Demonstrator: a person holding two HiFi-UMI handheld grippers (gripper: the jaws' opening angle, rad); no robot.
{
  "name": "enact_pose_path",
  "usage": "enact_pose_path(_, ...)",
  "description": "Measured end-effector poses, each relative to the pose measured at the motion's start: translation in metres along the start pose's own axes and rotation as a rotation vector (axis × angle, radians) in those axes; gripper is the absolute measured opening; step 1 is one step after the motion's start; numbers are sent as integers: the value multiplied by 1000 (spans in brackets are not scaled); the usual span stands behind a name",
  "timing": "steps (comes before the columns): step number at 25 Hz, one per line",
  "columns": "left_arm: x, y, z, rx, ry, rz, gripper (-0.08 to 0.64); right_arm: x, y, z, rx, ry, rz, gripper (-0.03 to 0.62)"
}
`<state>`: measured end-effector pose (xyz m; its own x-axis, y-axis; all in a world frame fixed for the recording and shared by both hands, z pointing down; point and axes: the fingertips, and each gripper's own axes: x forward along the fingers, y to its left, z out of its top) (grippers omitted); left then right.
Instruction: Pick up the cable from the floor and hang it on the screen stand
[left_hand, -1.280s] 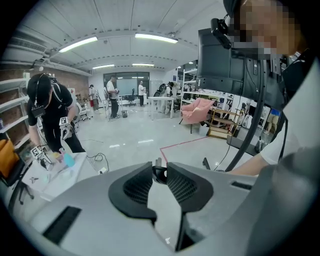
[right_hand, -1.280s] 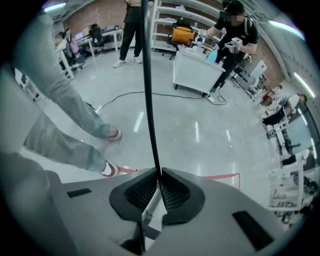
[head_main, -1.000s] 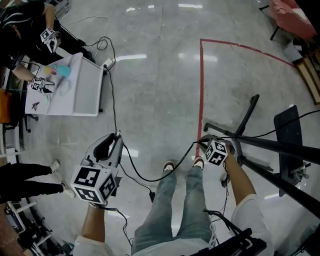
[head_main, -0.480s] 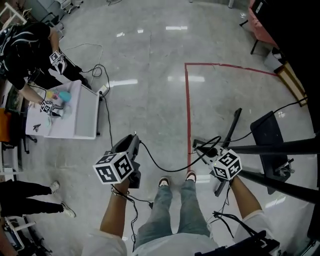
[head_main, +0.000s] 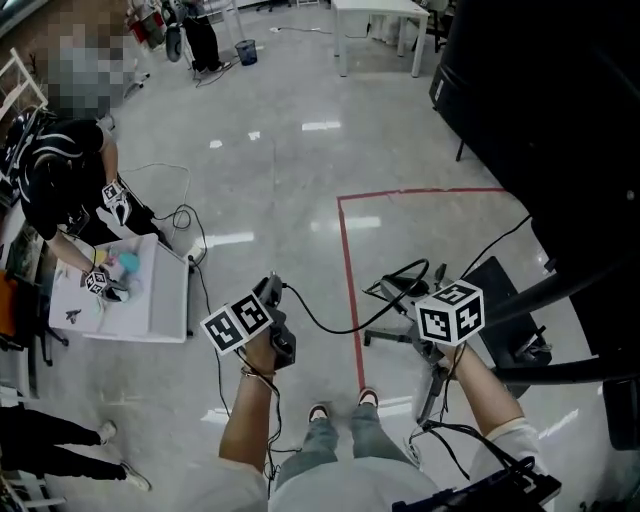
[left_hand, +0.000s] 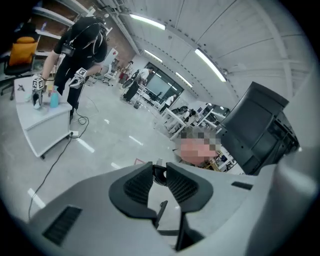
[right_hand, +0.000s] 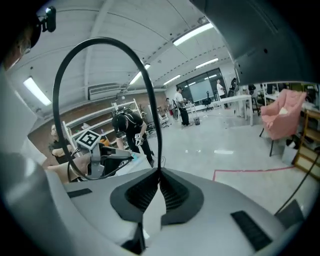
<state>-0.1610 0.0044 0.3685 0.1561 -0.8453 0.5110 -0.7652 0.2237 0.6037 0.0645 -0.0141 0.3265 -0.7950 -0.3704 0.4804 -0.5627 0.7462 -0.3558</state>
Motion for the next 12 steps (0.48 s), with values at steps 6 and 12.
enact_pose_path(6, -2, -73, 67, 47, -90, -109, 87, -28, 0, 81, -101, -28, -35, 28)
enact_pose_path(12, -3, -124, 110, -28, -124, -189, 87, -40, -3, 167, -29, -94, 19, 28)
